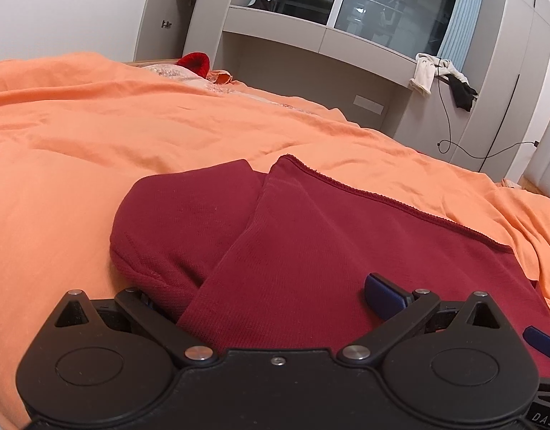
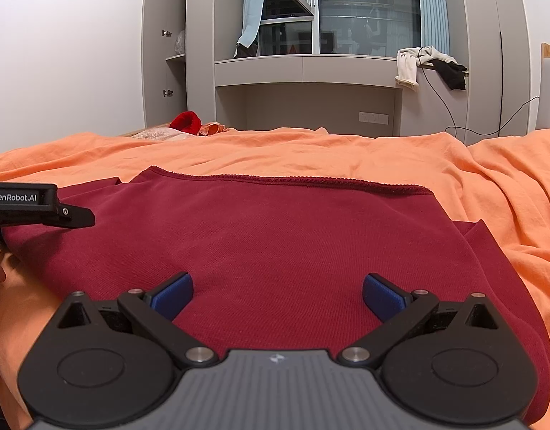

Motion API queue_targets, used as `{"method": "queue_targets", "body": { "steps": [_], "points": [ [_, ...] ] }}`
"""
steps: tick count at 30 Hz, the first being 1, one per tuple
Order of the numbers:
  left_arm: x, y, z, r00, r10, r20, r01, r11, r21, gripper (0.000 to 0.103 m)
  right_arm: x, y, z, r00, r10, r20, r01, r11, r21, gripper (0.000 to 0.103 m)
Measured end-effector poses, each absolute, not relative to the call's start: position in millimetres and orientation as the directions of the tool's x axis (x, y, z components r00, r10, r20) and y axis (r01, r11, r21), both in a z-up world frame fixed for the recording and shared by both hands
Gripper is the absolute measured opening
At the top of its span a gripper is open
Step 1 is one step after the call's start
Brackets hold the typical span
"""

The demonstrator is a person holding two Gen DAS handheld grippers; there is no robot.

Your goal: Fold small clothes

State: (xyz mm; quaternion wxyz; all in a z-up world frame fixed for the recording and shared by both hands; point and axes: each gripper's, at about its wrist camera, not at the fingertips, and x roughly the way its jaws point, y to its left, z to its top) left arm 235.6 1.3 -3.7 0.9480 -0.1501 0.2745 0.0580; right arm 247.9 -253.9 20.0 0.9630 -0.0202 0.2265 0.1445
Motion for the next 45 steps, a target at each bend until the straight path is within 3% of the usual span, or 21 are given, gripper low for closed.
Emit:
{"method": "queue_targets", "body": {
  "steps": [15,22,28,36,39,45],
  "points": [
    [234.2,-4.5,-4.9,0.845,0.040,-0.534,-0.187,0.957,-0.223,0.102,248.1,-255.7,21.6,0.849,0.273,-0.453,-0.285,0.958,0.042,0.103],
    [228.2,0.9,-4.1,0.873,0.034,-0.486,-0.208,0.928,-0.308,0.098,249.8,-255.7,22.9,0.845,0.274,-0.460,-0.283,0.958,0.050,0.103],
    [231.9,-1.1,-0.9,0.871,0.084,-0.484,-0.243,0.930,-0.275,0.079,249.8,-255.8,23.0,0.844,0.277,-0.460,-0.284,0.957,0.054,0.103],
    [239.0,-2.1,10.1,0.862,0.144,-0.485,-0.269,0.942,-0.198,0.030,249.6,-263.4,26.6,0.828,0.303,-0.473,-0.306,0.949,0.071,0.103],
    [239.4,-6.2,19.8,0.868,0.158,-0.471,-0.258,0.954,-0.154,0.022,248.3,-268.1,30.6,0.815,0.317,-0.484,-0.319,0.944,0.082,0.103],
    [237.3,-27.2,47.1,0.900,0.142,-0.412,-0.191,0.978,-0.080,0.018,240.9,-284.8,42.5,0.802,0.345,-0.487,-0.328,0.937,0.122,0.103]
  ]
}}
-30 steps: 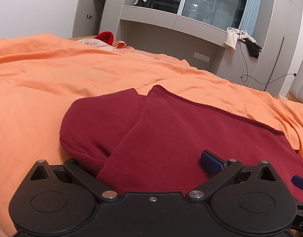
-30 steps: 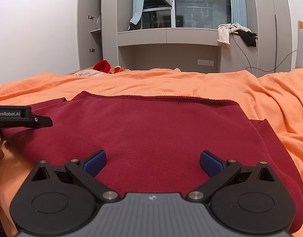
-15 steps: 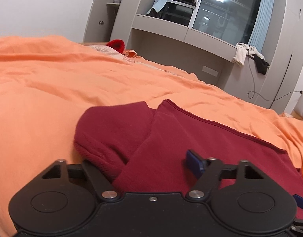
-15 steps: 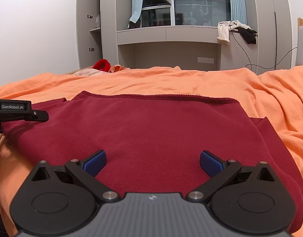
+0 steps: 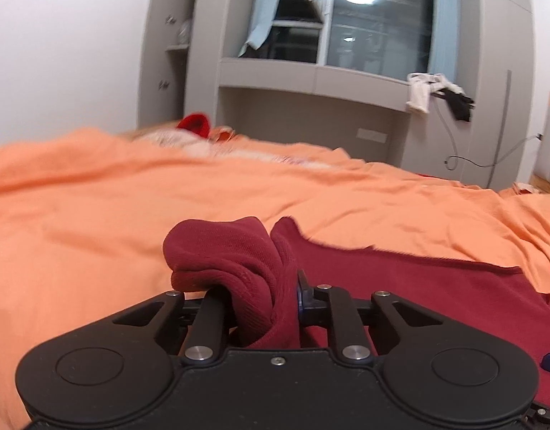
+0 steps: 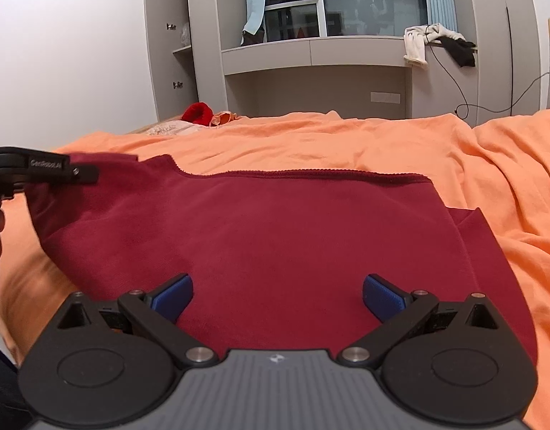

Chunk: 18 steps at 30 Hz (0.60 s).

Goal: Fold small clothes
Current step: 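Grasp the folded shirt end with the left gripper and lift it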

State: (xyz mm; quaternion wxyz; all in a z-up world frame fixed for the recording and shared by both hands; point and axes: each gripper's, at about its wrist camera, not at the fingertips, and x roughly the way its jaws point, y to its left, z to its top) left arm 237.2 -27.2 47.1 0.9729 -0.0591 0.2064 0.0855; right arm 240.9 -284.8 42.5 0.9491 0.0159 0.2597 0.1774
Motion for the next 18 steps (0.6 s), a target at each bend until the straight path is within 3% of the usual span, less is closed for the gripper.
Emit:
{"method": "queue_targets", "body": {
  "steps": [18],
  "points": [
    [237.2,-169.4,102.0,0.938,-0.092,-0.334,0.130,0.987,0.095,0.016,222.2,-416.7,83.4,0.920,0.176,-0.349,-0.062,0.947,0.314,0.103]
  ]
}}
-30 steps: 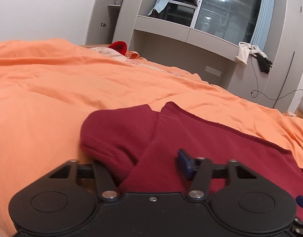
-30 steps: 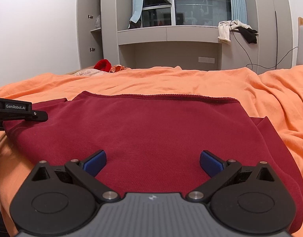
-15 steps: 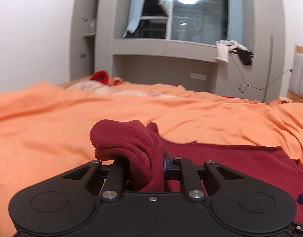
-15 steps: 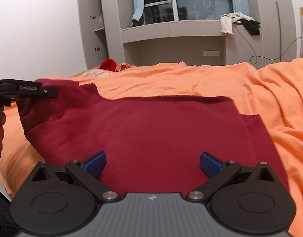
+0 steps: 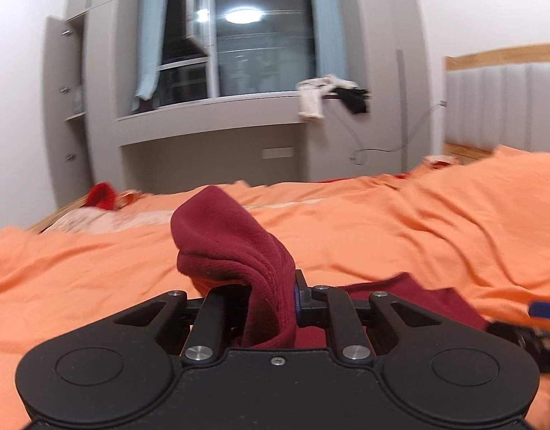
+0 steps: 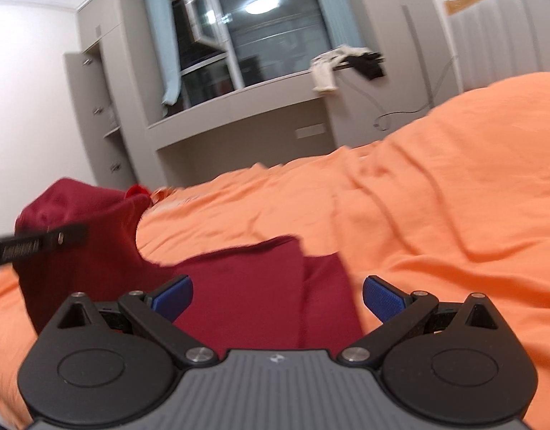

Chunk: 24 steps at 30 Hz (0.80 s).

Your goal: Fold small clothes

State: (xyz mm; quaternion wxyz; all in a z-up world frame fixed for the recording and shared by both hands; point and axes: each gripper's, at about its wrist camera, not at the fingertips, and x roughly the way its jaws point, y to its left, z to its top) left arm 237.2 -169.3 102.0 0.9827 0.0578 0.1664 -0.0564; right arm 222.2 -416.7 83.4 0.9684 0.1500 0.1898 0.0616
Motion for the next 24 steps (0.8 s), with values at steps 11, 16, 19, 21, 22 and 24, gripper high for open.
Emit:
{"method": "queue_targets", "body": {
  "steps": [11,16,19,21,22,24],
  "points": [
    [211.7,-243.9,48.6,0.856,-0.275,-0.437,0.378,0.911,0.167,0.019,228.8,-466.1,76.3,0.923,0.112,-0.368,0.058,0.905,0.422,0.103],
    [204.9,-240.5,30.0,0.794,-0.379,-0.475,0.478,0.872,0.103,0.027,235.6,-470.8,67.1,0.916,0.178,-0.360,0.046,0.844,0.534,0.103],
    [198.7,-235.1,28.8,0.778,-0.429,-0.459,0.523,0.847,0.095,0.049,241.7,-467.5,65.2,0.908,0.234,-0.347,0.015,0.809,0.588,0.103],
    [193.2,-232.8,30.2,0.770,-0.470,-0.433,0.554,0.828,0.087,0.071,244.1,-463.7,65.0,0.903,0.295,-0.312,-0.041,0.781,0.623,0.103],
    [187.9,-229.4,31.4,0.771,-0.482,-0.415,0.563,0.821,0.091,0.075,246.1,-460.6,65.3,0.896,0.336,-0.289,-0.079,0.763,0.642,0.103],
    [179.9,-227.0,32.5,0.777,-0.494,-0.389,0.574,0.810,0.120,0.082,252.1,-454.8,65.5,0.875,0.408,-0.262,-0.143,0.732,0.666,0.103]
  ]
}}
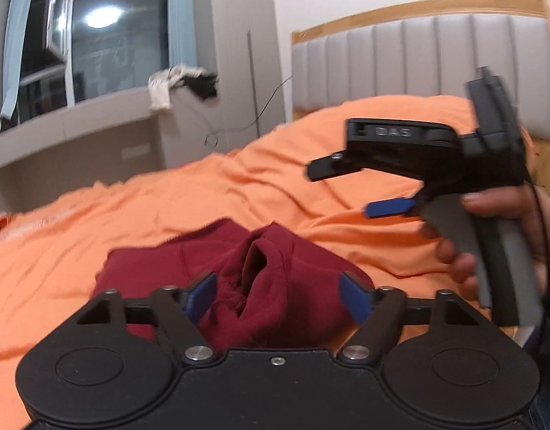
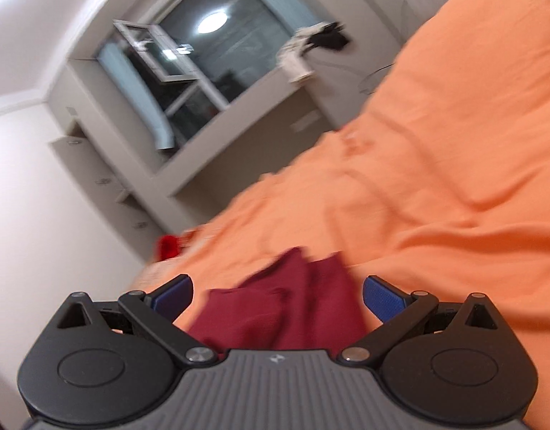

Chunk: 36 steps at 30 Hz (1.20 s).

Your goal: Fold small clothes

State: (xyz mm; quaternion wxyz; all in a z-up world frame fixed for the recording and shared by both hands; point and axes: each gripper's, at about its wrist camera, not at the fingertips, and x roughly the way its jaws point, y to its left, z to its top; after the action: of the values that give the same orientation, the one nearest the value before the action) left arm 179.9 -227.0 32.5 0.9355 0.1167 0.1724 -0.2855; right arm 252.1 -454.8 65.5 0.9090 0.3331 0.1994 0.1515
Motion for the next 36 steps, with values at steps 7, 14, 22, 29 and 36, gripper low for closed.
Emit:
{"method": "queue_targets", "body": {
  "steps": [7,14,22,29,36],
  "points": [
    [169.1,-214.8,25.2,0.820,-0.449,-0.355,0.554,0.778,0.298,0.092,298.1,-421.0,52.1,0.741,0.590,-0.319,-0.265,0.694,0.669,0.102],
    [179.5,-192.0,18.4,0.826,-0.432,-0.361,0.535,0.804,0.262,0.065,341.7,-408.8,39.9,0.723,0.514,-0.462,-0.178,0.784,0.594,0.060],
    [180.9,-198.7,16.5,0.825,-0.453,-0.336,0.548,0.787,0.284,0.025,344.4,-396.8,45.2,0.752,0.495,-0.436,-0.226,0.814,0.535,0.013],
    [175.2,-207.5,24.6,0.832,-0.477,-0.285,0.542,0.807,0.232,0.021,323.4,-412.0,83.5,0.870,0.402,-0.284,-0.267,0.870,0.414,0.011],
    [179.4,-251.3,17.7,0.806,-0.516,-0.290,0.582,0.782,0.223,0.021,322.9,-437.6,81.3,0.897,0.323,-0.301,-0.181,0.891,0.415,0.011]
  ]
}}
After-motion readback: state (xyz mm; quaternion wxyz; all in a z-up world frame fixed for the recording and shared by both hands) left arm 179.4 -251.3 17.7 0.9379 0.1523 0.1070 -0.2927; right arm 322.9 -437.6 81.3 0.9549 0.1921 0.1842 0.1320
